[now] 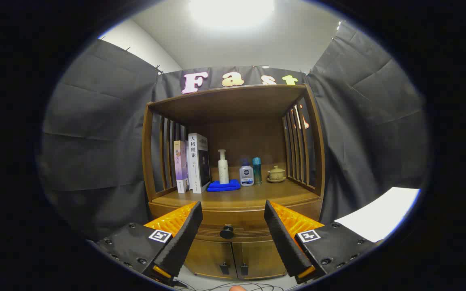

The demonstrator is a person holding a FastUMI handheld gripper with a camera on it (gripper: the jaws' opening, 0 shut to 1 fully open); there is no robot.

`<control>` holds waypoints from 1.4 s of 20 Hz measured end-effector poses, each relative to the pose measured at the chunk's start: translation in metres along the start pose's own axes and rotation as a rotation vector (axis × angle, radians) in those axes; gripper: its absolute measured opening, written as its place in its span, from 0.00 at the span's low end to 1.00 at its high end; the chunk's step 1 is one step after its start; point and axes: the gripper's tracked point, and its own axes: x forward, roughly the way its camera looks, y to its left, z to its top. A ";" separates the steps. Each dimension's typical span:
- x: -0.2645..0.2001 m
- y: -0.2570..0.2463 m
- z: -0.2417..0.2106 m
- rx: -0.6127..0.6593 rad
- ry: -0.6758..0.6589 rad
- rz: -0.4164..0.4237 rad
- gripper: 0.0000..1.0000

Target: Pull open the drawer, take out the items inside it, and place them on the countertop above the cabinet.

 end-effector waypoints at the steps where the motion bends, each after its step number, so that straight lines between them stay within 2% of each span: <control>1: 0.001 0.001 -0.001 -0.003 0.000 0.001 0.97; 10: 0.012 0.003 -0.017 -0.015 0.024 -0.002 0.97; 21: 0.013 0.003 0.005 0.006 -0.017 -0.002 0.97; 28: 0.049 0.005 0.001 0.005 -0.033 -0.020 0.97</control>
